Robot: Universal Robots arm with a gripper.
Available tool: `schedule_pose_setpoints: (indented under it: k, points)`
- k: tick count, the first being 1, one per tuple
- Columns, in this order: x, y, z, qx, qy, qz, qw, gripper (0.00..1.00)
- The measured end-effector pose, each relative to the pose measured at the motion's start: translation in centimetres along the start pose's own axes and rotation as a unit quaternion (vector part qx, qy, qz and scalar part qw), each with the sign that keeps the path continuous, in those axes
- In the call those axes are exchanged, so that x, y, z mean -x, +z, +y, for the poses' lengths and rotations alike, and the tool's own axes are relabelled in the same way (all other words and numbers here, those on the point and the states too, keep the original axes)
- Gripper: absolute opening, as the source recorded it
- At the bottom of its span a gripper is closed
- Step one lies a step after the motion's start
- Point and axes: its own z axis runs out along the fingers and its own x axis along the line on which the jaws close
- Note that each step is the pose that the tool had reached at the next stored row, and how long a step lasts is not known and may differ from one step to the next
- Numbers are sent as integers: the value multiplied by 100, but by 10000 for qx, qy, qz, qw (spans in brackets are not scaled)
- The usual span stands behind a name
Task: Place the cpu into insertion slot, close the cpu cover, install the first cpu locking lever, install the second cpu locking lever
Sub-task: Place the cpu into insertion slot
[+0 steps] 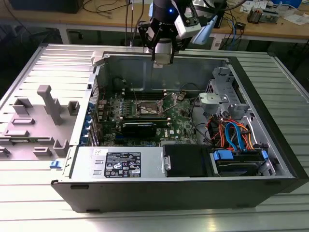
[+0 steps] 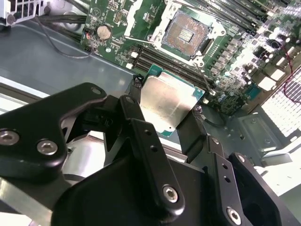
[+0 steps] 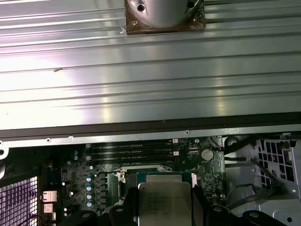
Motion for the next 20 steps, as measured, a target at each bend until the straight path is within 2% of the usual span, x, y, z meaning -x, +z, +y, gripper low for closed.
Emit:
schedule_pose_setpoints:
  k: [6,10,15,17,20]
  points:
    - [0,2,0,1,21,-2,10000,55]
    - [0,9,-2,7,286,-27,9996,55]
    - [6,18,-82,7,309,-29,9995,55]
    - [6,24,-85,7,408,-37,9992,55]
    - [6,34,-86,11,631,-57,9980,55]
